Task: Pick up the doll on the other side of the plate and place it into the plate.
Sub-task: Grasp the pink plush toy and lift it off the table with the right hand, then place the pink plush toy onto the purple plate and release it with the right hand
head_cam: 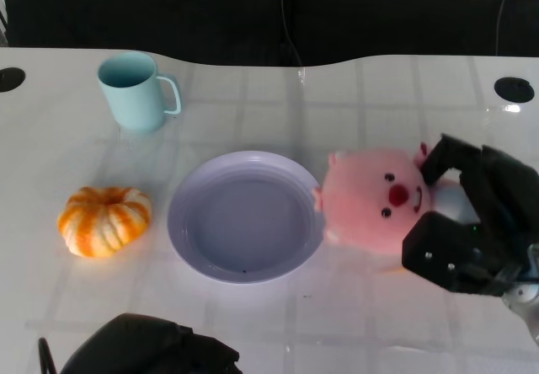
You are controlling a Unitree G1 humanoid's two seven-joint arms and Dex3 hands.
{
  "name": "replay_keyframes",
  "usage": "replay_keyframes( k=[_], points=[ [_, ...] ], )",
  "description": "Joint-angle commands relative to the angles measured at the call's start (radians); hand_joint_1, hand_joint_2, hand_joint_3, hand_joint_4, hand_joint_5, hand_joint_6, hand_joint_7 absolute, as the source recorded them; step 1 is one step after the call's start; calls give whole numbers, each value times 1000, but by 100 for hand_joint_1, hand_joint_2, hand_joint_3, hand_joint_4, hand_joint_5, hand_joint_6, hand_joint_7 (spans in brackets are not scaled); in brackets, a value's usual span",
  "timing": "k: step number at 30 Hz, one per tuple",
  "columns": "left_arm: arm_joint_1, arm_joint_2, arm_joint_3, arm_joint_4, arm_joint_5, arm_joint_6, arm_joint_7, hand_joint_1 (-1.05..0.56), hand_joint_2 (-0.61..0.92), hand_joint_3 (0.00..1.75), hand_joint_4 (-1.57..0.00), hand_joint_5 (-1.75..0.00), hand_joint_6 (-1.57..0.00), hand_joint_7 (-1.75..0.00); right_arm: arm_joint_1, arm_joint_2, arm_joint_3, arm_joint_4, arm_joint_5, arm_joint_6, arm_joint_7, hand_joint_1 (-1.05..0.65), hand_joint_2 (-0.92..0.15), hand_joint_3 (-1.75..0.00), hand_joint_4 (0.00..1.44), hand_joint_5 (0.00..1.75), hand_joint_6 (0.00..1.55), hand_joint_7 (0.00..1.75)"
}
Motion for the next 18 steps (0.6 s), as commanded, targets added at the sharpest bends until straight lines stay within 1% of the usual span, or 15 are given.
replay_keyframes(
  k=[1,4,7,9,13,16,18],
  points=[
    [-13,13,4,11,-4,-4,-6,-13,92,18,-70,-129,-95,-46,-2,10,-24,-45,31,-34,4,-10,-36,-129,90,175,74,175],
    [-17,9,-1,4,-1,23,-23,-15,92,20,-69,-129,-94,-46,-8,25,-25,-74,45,-32,28,-11,-36,-131,92,175,76,175],
    [-19,10,-3,9,0,16,-14,-15,92,20,-69,-129,-93,-47,-18,45,-20,-113,48,-21,65,-12,-36,-132,92,175,76,175],
    [-20,11,-4,16,-3,4,-7,-15,92,19,-69,-131,-93,-48,-27,64,-15,-133,46,-19,81,-11,-35,-132,93,175,76,175],
    [-20,10,-9,-5,4,30,-28,-16,92,21,-68,-132,-93,-49,-52,102,3,-161,33,5,125,-12,-34,-134,94,175,76,175],
    [-19,7,-14,-7,8,33,-23,-15,92,20,-68,-132,-93,-50,-83,129,25,-166,22,41,169,-14,-36,-126,93,175,74,175],
    [-18,5,-17,-8,11,32,-21,-15,92,19,-68,-131,-92,-50,-109,150,38,-143,16,48,177,-15,-37,-124,92,175,74,175]
  ],
)
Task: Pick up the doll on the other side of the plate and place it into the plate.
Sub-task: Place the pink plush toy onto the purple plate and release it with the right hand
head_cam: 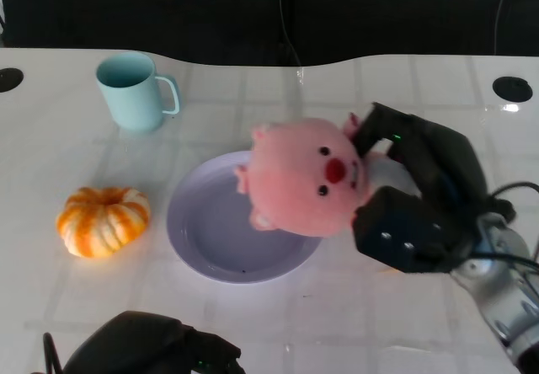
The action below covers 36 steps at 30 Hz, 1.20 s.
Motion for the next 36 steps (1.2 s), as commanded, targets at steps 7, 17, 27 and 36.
replay_keyframes(
  k=[7,17,27,36],
  points=[
    [7,-1,-14,-14,16,4,1,-15,92,18,-70,-130,-92,-50,-138,93,74,137,-35,16,20,-16,-38,-122,92,175,75,175],
    [9,-14,-20,-21,35,4,4,-16,92,16,-72,-130,-94,-49,-223,176,112,330,-43,10,-23,-14,-35,-112,93,175,80,155],
    [5,-15,-17,-14,36,2,0,-16,92,17,-73,-130,-94,-48,-206,124,174,239,-70,79,205,-61,-92,-21,19,29,27,1],
    [-2,-18,-18,1,36,-3,6,-17,92,19,-72,-131,-94,-49,-141,34,208,33,-89,126,365,-81,-92,-20,1,24,14,0]
  ],
)
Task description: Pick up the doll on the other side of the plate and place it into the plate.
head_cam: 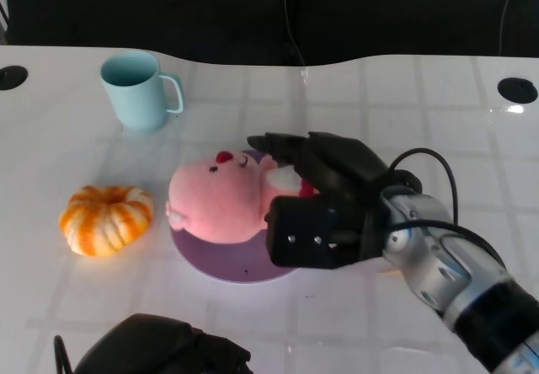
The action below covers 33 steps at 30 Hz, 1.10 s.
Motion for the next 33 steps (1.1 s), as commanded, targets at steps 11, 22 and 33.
replay_keyframes(
  k=[11,22,33],
  points=[
    [-12,3,-5,12,7,-1,8,-19,92,20,-70,-135,-92,-52,224,-161,-107,-396,50,-68,18,-60,-92,-23,23,44,34,9],
    [-23,1,-6,1,5,24,-4,-19,92,20,-72,-125,-91,-53,534,-239,-320,-604,206,-213,-39,-17,-90,-12,77,98,90,29],
    [-25,12,11,-1,-27,30,-16,-18,92,21,-70,-124,-90,-53,767,-282,-432,-775,312,-216,30,3,-66,-64,86,123,106,49]
  ],
)
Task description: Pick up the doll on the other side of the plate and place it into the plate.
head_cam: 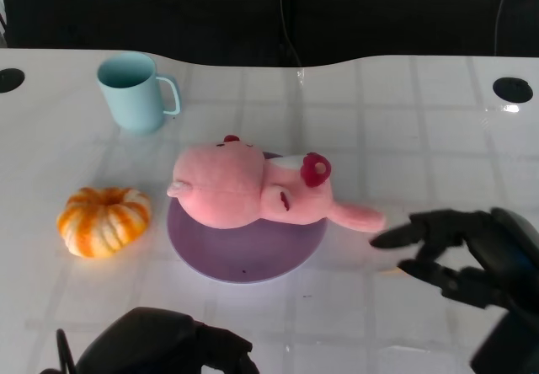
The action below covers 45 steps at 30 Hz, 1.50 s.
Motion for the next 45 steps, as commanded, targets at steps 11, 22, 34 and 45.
replay_keyframes(
  k=[11,22,34,45],
  points=[
    [-6,36,33,-20,-29,25,-38,-17,92,22,-69,-118,-87,-56,147,-6,-60,-200,43,135,80,12,-43,-123,92,140,99,83],
    [-16,48,51,-4,-47,17,-39,-16,92,22,-68,-120,-86,-59,105,-2,-43,-111,-23,90,53,7,-29,-147,89,175,73,164],
    [-20,52,58,18,-54,-13,-35,-17,92,23,-69,-120,-86,-60,96,-2,-30,-94,-30,107,55,4,-28,-145,90,175,74,162],
    [-27,52,58,33,-57,-19,-30,-16,92,21,-69,-123,-85,-61,94,-9,-17,-97,-42,121,65,3,-33,-135,86,175,73,159]
  ],
)
